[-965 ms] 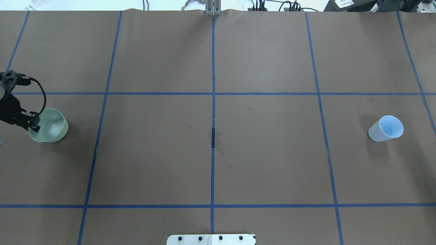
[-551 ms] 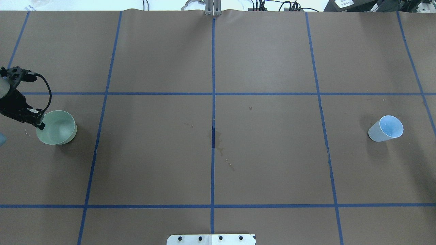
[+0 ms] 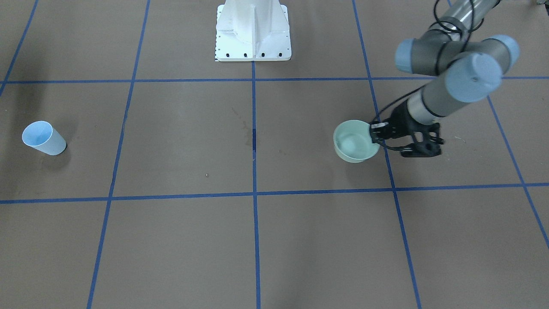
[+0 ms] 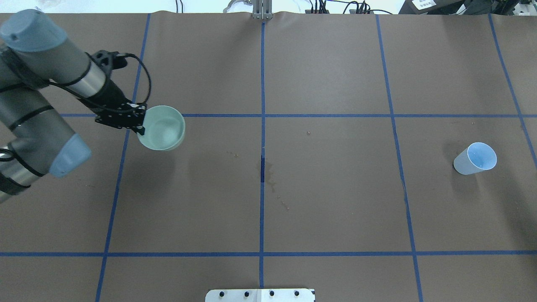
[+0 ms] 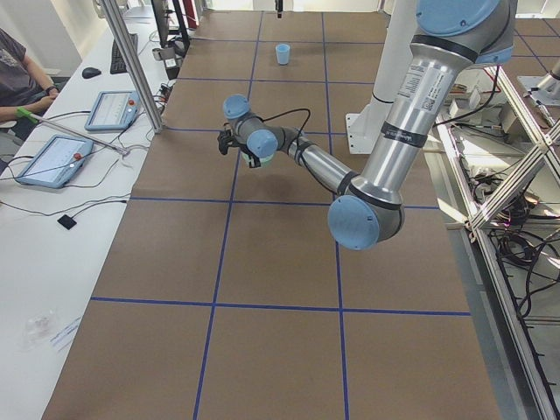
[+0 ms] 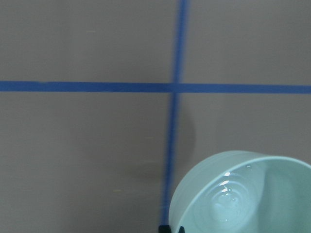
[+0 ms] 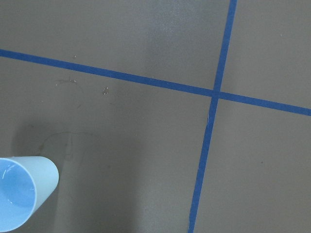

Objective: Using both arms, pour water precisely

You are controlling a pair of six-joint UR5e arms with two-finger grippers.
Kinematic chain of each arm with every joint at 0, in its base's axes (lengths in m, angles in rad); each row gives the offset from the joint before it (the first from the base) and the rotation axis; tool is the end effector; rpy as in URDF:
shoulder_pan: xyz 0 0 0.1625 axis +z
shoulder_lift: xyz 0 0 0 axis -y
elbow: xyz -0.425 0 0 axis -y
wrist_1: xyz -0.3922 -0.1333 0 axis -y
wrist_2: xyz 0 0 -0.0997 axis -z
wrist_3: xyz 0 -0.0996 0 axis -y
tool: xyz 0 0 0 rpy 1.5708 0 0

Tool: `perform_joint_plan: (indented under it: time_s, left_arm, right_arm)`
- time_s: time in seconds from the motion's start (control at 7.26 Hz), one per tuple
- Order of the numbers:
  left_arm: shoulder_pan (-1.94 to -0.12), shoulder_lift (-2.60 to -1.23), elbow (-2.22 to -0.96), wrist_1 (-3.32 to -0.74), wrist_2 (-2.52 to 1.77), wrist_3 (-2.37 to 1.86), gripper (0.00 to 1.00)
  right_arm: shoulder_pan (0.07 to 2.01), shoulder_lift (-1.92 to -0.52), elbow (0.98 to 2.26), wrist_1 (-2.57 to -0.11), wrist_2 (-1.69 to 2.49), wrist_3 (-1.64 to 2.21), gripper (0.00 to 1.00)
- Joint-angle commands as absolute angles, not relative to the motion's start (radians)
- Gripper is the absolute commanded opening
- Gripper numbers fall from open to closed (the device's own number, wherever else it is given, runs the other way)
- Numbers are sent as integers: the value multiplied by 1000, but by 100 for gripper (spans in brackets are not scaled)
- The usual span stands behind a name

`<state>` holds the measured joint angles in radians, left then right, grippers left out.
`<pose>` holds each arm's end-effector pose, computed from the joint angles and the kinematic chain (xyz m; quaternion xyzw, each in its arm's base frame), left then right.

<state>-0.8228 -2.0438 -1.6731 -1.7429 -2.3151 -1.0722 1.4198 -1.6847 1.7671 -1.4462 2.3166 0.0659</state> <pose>0.3909 -0.5180 0.3134 -0.0586 0.4763 -0.0090 0.8773 -0.0035 -0.4599 0.6036 0.0564 -0.3707 -0.0770 0.9239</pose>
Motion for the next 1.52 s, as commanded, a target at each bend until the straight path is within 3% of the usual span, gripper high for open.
perform_joint_plan:
  time_s: [0.0, 0.28, 1.1, 1.24, 1.38]
  left_arm:
    - [-645, -2317, -1565, -1634, -2186, -1239, 0]
    - [-574, -2384, -1467, -1635, -2109, -1236, 0]
    - [-557, -2385, -1410, -1741, -2109, -1249, 0]
    - [-557, -2384, -1410, -1741, -2109, -1247, 52]
    - [-557, -2385, -1413, -1741, -2109, -1246, 95]
  right_arm:
    - [1417, -1684, 1772, -1447, 2339, 66, 100]
    - [1417, -1689, 1769, -1447, 2350, 63, 100]
    - [1402, -1690, 1769, -1421, 2364, 60, 100]
    - [1401, -1697, 1757, -1375, 2364, 60, 100]
    - [1396, -1697, 1755, -1355, 2364, 61, 100]
